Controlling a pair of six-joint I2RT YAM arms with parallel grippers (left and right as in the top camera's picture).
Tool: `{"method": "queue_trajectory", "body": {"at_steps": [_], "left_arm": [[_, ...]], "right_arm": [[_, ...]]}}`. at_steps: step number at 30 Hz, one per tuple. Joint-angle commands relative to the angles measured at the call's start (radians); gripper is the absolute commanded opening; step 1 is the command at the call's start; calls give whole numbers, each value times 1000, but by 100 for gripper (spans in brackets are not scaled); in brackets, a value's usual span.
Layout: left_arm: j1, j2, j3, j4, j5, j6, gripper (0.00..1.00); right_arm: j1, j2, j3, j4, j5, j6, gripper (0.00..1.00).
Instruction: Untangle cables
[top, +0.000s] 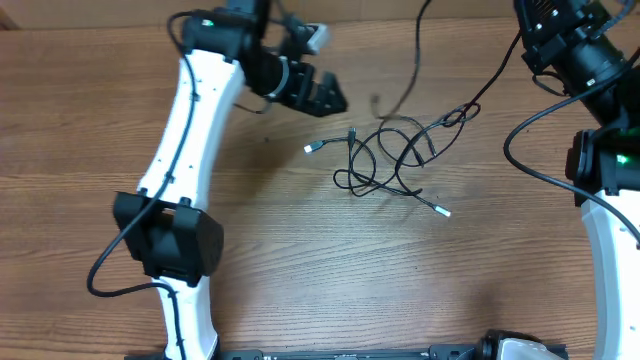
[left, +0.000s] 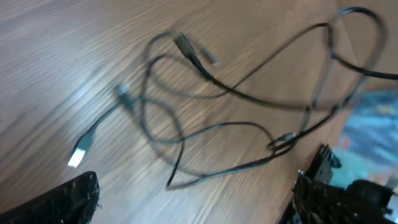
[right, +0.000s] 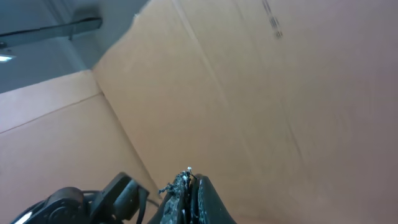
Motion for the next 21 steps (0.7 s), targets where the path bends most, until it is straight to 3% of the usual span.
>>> {"method": "queue_trajectory", "body": {"at_steps": [1,10,21], "left_arm": [[-60,-35,15,47,43,56,100],[-161,-35,15,98,29,73,100],[-216,-35,15,94,-109,117,100]], "right_arm": [[11,5,26,-19,-19,-4,4],[64,6,25,-35,-41,-7,4],[99,6,25,-30,-53,-7,4]]}}
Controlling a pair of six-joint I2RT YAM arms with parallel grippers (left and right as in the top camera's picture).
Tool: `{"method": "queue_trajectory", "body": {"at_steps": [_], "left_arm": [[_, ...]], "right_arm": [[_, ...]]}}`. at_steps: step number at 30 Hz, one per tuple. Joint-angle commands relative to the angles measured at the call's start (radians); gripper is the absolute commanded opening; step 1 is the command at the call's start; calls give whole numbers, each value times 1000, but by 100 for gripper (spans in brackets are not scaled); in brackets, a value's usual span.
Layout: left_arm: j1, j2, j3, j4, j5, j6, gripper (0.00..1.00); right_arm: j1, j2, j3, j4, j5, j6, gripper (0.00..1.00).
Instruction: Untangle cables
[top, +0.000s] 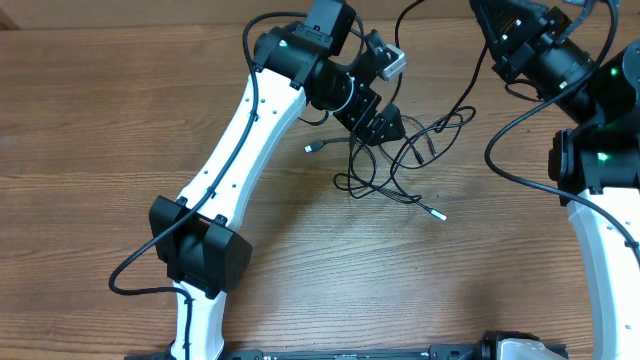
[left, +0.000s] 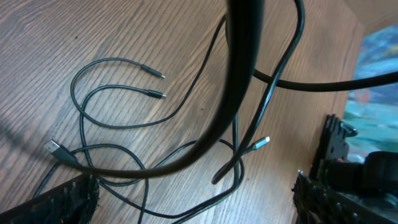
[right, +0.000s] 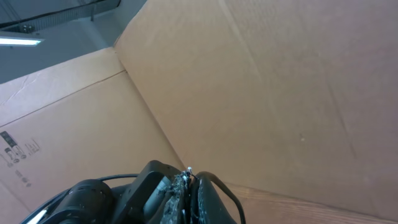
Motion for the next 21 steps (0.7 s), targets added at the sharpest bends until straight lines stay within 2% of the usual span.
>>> {"method": "queue_trajectory", "body": {"at_steps": [1,9,21], "left_arm": [[-7,-35,15,10,-59,34,100],[-19,-30,15,18,-20,34,100],[-91,-3,14,12,-73,72,100]], "right_arm": [[8,0,25,8,-6,-5,4],[8,0,25,11,-5,-6,4],[8,0,25,27,-4,-6,4]]}}
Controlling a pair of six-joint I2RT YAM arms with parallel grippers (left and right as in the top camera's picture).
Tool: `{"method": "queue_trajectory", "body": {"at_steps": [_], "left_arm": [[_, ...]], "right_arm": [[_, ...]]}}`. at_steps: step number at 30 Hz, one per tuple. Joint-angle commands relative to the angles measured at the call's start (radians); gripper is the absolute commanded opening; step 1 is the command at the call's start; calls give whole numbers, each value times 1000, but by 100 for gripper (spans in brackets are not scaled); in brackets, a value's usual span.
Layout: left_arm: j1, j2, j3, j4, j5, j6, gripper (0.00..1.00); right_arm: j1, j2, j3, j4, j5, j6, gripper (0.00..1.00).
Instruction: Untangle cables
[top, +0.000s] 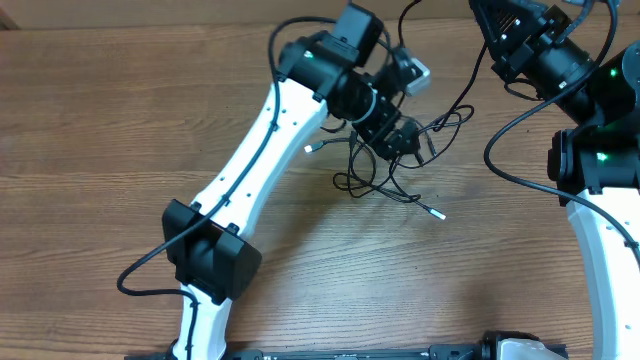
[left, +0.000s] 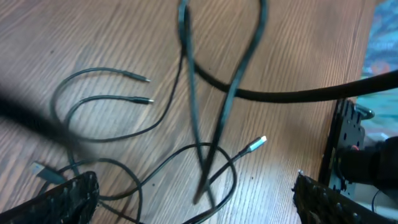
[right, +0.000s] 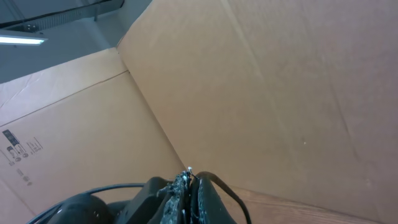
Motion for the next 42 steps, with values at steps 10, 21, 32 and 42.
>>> {"method": "queue_trajectory", "body": {"at_steps": [10,21,32,42], "left_arm": [[-5,3,-26,-1,-48,26,88],[-14,6,-27,23,-57,26,60],[-16,6,-27,31,-57,26,65],[-17,6,-27,31,-58,26,21]], "right_arm": [[8,0,25,49,-5,5,4],[8,0,25,51,-5,28,4],[8,0,25,92,-13,84,4],[7,0,25,101,-21,109,4]]}}
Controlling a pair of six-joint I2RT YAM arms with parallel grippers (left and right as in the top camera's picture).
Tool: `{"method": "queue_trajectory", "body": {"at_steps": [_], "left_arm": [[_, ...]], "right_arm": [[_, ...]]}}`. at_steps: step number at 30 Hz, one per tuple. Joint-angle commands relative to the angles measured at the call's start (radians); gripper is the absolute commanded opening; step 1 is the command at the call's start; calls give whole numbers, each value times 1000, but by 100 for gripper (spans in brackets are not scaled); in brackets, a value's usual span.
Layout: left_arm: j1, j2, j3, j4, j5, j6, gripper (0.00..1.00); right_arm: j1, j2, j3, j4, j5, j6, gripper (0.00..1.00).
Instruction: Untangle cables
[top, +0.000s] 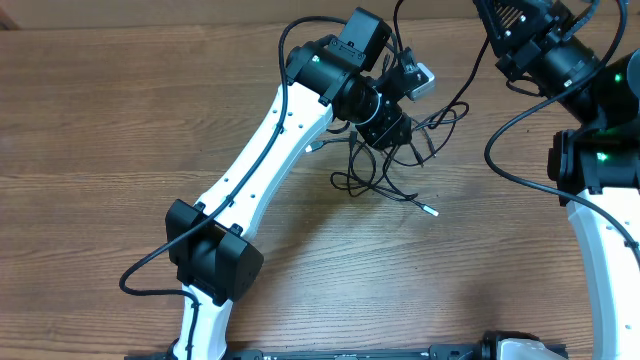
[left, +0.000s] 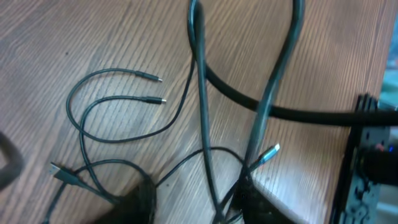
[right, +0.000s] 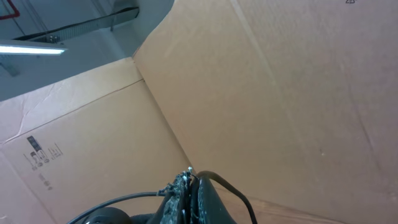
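A tangle of thin dark cables (top: 372, 176) lies on the wooden table right of centre, one silver plug (top: 431, 211) pointing out at its lower right. My left gripper (top: 394, 128) is down at the tangle's top. In the left wrist view its blurred fingers (left: 142, 200) stand partly closed, a gap still between them, either side of two strands (left: 205, 155) that rise off the table. A silver plug (left: 268, 152) lies beside them. My right gripper (top: 505, 22) is raised at the back right. Its fingers (right: 189, 173) are pressed together on a thin cable.
A thicker black cable (left: 292, 113) crosses the table behind the lifted strands. The table's edge (left: 367, 93) runs along the right of the left wrist view. Cardboard panels (right: 280, 93) fill the right wrist view. The left arm (top: 260, 170) stretches diagonally over the table's middle.
My left gripper's fingers have come much closer together around the lifted strands, and it sits slightly further back. The plug at the tangle's lower right has shifted a little. The right gripper stays shut.
First my left gripper was wide open, left of the tangle, the right gripper shut and raised at the back right. It then stood over the tangle's top, then lower among the strands. Now its fingers have narrowed around two strands.
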Motion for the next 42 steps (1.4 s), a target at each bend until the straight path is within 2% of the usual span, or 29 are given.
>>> {"method": "queue_trajectory", "body": {"at_steps": [1,2,6,10,17,27,37,38,42], "left_arm": [[-7,5,-8,1,-5,11,12],[-6,5,-8,2,-6,11,5],[-6,5,-8,11,-20,10,4],[-4,5,-8,12,-114,3,4],[64,5,-8,25,-286,-162,4],[259,5,-8,13,-281,-365,4],[376,5,-8,-24,-274,-402,4],[383,5,-8,-25,-274,-402,6],[397,5,-8,-36,-274,-398,39]], "right_arm": [[7,-1,25,10,-2,16,4],[8,-1,25,10,-2,16,4],[8,-1,25,10,-5,16,4],[7,-1,25,9,-5,15,4],[7,-1,25,5,-5,15,4],[6,-1,25,-26,-5,8,4],[6,-1,25,-25,-5,8,4],[6,-1,25,-24,-4,8,4],[6,-1,25,7,-5,10,4]]}}
